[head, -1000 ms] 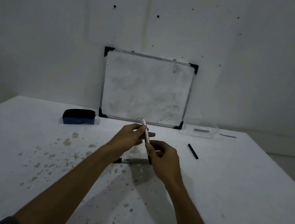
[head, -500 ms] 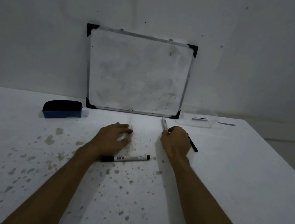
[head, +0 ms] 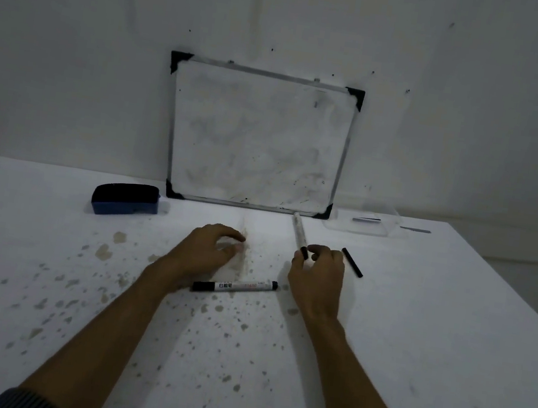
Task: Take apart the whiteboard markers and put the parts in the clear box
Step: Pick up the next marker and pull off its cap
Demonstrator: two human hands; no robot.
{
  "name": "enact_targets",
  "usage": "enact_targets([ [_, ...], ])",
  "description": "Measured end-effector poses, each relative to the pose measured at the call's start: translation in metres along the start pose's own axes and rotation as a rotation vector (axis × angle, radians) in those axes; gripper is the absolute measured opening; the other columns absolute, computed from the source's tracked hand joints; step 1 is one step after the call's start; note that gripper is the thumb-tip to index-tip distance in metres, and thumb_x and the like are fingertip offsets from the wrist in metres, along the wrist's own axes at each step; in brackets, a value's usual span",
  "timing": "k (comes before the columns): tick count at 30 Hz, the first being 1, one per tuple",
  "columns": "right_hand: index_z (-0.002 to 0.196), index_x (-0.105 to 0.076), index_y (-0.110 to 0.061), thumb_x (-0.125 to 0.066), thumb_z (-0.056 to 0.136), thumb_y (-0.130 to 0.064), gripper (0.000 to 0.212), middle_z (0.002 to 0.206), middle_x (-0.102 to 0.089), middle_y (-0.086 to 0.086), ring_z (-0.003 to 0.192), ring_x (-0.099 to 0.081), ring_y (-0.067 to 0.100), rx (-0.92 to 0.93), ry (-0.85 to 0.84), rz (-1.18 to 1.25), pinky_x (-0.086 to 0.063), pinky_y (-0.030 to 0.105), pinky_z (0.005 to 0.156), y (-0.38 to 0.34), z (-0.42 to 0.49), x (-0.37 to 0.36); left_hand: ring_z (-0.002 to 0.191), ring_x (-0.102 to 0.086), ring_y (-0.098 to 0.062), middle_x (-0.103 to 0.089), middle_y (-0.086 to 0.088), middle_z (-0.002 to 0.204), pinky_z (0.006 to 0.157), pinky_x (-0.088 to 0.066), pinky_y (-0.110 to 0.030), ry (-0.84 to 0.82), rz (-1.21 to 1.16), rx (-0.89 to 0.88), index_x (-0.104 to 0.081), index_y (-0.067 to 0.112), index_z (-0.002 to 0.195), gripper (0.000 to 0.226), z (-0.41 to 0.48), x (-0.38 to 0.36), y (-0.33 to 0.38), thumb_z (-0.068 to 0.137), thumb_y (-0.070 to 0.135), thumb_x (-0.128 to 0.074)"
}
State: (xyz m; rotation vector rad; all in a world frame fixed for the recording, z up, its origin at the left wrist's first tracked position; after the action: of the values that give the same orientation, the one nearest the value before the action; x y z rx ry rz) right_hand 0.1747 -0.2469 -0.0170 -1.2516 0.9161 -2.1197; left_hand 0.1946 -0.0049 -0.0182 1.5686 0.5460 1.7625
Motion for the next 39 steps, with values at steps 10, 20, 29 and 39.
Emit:
enact_targets([
  [10,0.128,-0.059,-0.008,-0.061,0.091,-0.060,0.063,0.124,-0.059,0.012,0.115,-0.058,0.030,0.013,-0.082,-0.428,-0.048,0.043,0.093,-0.011,-0.003,-0.003,0.113,-0.055,0.001,-0.058,0.021,0.130,0.091,-0.043,-0.024,0.008,0.035,0.025,-0.061,0.044,0.130,0.052,-0.054,-0.005,0.008,0.089,0.074,-0.054],
  [20,0.118,-0.065,-0.011,-0.067,0.092,-0.043,0.041,0.112,-0.066,0.010,0.104,-0.065,0.031,-0.047,-0.028,-0.289,-0.053,0.041,0.089,-0.009,0.006,-0.004,0.104,-0.064,-0.003,-0.069,0.015,0.121,0.096,-0.057,-0.031,0.144,0.128,-0.161,-0.074,0.030,0.109,0.024,-0.074,-0.006,0.009,0.089,0.043,-0.073],
  [29,0.109,-0.068,-0.030,-0.053,0.098,-0.056,0.032,0.099,-0.064,-0.008,0.085,-0.060,0.004,0.347,-0.226,0.158,-0.046,0.023,0.078,-0.041,-0.038,-0.013,0.091,-0.068,0.010,-0.073,0.025,0.097,0.069,-0.049,-0.003,0.210,-0.147,-0.066,-0.074,0.037,0.107,0.024,-0.076,0.006,0.018,0.093,0.054,-0.066],
  [39,0.059,-0.054,-0.019,-0.041,0.103,-0.058,0.060,0.052,-0.049,-0.006,0.047,-0.045,0.006,0.214,-0.296,0.176,-0.040,0.026,0.053,-0.041,-0.037,-0.017,0.085,-0.066,-0.020,-0.078,-0.002,0.102,0.079,-0.047,-0.033,0.243,0.352,-0.406,-0.073,0.018,0.120,0.033,-0.077,-0.001,0.055,0.098,0.041,-0.063],
])
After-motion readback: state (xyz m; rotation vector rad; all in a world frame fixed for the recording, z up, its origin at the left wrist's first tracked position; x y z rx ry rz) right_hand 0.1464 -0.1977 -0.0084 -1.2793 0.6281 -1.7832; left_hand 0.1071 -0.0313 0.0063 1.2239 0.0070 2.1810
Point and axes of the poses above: each hand's wrist, its own z-axis towards the middle knuckle, its own x-axis out of the back of the hand, y = z × x, the point moved 5 cm from there along z, towards the middle knuckle
